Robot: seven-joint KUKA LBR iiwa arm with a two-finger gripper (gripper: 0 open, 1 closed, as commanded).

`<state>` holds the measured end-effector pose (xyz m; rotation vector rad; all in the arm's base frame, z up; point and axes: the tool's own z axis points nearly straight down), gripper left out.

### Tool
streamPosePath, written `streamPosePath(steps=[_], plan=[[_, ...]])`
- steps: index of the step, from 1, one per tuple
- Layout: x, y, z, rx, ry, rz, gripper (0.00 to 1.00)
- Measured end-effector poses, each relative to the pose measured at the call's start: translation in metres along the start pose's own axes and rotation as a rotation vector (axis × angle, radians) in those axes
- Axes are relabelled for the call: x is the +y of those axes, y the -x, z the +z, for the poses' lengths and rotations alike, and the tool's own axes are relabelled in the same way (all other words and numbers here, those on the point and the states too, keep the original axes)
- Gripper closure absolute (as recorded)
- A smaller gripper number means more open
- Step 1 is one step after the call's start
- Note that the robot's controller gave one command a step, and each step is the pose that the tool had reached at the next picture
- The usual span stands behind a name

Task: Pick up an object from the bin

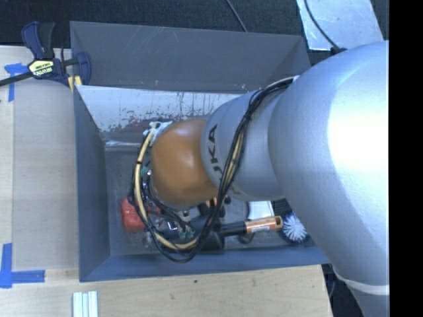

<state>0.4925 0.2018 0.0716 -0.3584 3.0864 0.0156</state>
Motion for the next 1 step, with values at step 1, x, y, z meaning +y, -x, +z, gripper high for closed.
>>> streamPosePath(steps=[1], plan=[[-0.0692,0.0153,0.0007,-0.014,-0.001,0.684,1.00]])
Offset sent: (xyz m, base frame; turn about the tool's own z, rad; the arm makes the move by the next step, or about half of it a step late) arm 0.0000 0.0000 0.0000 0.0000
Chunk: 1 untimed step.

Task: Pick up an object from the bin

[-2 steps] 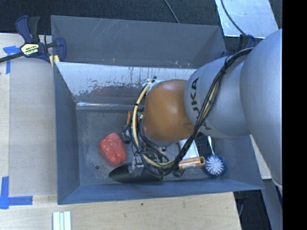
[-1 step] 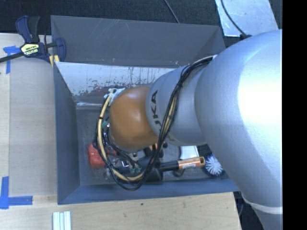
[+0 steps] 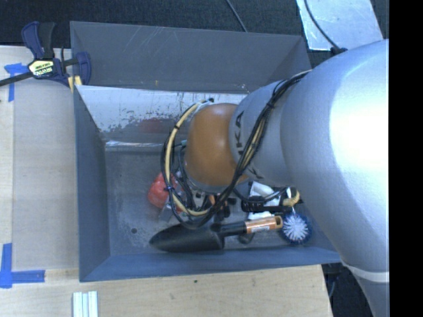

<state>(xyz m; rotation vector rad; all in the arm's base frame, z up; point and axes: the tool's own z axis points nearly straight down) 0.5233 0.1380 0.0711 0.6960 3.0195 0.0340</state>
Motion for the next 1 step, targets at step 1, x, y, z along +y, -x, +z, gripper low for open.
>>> streamPosePath(steps=[1], plan=[[0.0001,-0.0001,0.0000,0.000,0.000,-0.001,1.00]])
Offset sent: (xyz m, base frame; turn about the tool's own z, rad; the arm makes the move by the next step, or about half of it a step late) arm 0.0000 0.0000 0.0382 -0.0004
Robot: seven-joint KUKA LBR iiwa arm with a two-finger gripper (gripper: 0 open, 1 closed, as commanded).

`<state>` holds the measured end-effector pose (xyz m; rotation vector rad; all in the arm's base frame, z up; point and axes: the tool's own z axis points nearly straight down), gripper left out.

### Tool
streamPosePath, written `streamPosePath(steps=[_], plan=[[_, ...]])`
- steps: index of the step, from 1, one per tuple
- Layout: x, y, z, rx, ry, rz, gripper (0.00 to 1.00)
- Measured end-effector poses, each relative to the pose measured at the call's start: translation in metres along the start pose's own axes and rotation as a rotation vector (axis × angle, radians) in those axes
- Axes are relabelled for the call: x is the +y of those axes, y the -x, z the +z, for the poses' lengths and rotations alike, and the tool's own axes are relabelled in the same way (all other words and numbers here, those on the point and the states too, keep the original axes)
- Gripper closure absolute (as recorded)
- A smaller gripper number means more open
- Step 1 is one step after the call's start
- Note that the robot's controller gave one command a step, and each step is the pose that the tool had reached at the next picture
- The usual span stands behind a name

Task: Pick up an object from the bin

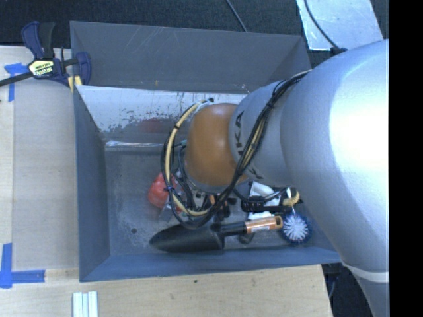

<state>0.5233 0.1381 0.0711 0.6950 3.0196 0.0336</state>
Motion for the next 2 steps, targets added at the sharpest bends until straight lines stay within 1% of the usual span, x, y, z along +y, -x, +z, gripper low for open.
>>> streamPosePath(steps=[1,2], plan=[[-0.001,-0.001,-0.011,0.004,-0.003,0.000,1.00],[0.000,0.001,-0.031,0.003,-0.002,0.000,1.00]])
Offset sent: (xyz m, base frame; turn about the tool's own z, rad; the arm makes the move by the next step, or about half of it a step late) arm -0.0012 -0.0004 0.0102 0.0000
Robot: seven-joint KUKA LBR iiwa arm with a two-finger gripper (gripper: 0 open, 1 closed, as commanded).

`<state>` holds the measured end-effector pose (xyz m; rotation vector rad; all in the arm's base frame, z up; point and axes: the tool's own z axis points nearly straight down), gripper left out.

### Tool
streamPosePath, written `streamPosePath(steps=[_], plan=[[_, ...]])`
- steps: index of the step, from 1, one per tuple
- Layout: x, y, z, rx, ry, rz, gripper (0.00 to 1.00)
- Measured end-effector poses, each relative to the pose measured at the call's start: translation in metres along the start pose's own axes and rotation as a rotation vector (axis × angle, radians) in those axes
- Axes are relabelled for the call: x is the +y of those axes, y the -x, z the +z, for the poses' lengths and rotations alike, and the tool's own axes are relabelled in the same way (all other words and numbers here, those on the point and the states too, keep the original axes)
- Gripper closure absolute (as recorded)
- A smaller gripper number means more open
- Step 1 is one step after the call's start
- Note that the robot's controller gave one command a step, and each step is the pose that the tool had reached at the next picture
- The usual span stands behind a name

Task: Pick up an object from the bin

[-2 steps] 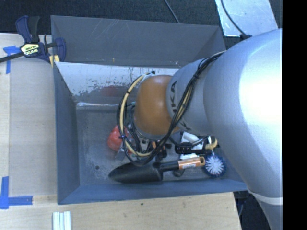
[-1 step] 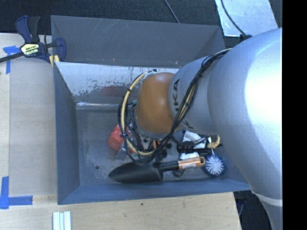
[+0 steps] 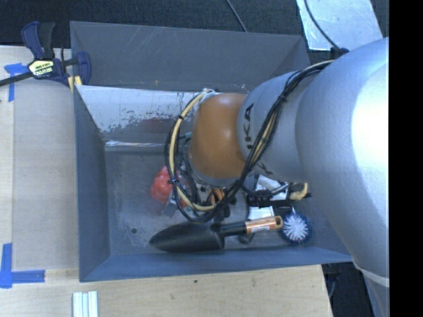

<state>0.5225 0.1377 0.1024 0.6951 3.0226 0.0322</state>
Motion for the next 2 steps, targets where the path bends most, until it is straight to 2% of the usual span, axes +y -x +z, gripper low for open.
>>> streamPosePath(steps=[2], plan=[[0.001,0.002,-0.029,-0.002,0.001,-0.001,1.00]])
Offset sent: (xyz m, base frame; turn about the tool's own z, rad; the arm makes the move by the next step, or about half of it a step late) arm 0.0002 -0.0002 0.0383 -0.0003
